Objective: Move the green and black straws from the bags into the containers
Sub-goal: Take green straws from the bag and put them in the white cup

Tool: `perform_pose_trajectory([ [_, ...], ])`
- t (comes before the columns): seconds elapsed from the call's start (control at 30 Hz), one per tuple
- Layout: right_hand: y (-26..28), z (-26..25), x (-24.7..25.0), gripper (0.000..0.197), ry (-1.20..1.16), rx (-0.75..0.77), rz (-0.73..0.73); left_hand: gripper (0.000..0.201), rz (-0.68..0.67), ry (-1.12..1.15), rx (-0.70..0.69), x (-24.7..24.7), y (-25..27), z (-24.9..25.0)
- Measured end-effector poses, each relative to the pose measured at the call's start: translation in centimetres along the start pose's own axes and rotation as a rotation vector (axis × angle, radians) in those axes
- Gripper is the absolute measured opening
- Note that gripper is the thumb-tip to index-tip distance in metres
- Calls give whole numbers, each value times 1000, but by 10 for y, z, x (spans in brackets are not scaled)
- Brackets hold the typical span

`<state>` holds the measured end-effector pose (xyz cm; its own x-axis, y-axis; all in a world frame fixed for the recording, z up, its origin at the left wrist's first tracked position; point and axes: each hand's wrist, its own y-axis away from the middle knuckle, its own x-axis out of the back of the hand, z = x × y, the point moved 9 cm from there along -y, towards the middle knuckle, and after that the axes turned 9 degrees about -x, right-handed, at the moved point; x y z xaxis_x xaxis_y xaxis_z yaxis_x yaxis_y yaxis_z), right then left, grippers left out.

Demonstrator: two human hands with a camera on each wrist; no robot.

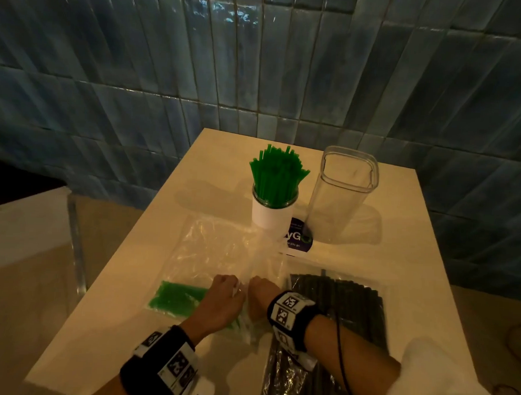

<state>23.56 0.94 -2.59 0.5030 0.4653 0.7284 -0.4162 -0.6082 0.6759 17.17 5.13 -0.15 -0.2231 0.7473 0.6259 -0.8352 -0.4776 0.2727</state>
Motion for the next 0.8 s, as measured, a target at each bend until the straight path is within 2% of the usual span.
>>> perform_pose_trajectory([
  [0.1, 3, 0, -2, 58, -20, -45, -43, 16, 7, -31, -21, 5, 1, 7],
  [0.2, 6, -6, -2, 52, -16, -30, -117, 21, 28, -17, 11, 11, 3, 4],
  [0.3, 9, -10, -5, 53, 29, -17, -82, 24, 24, 55, 45, 13, 5, 3],
  [0.4, 7, -13, -8, 53, 81, 26, 11, 18, 51, 52, 10, 14, 2, 9],
  [0.53, 7, -11, -8, 49, 54, 28, 8, 8, 59, 39, -32, 19, 0, 3],
  [0.6, 5, -8, -8, 51, 45, 15, 19, 31, 1, 36, -53, 20, 1, -8],
  [0.7, 5, -9, -14, 55, 49, -4, 15, 108, -153, -182, -31, 18, 3, -35],
  [0.73, 5, -12, -15, 52, 44, 6, 6, 125, -213, -276, 2, 16, 2, -47],
  [0.8, 6, -11, -15, 58, 21, -11, 2, 126, -311, -418, 63, 12, 1, -71],
])
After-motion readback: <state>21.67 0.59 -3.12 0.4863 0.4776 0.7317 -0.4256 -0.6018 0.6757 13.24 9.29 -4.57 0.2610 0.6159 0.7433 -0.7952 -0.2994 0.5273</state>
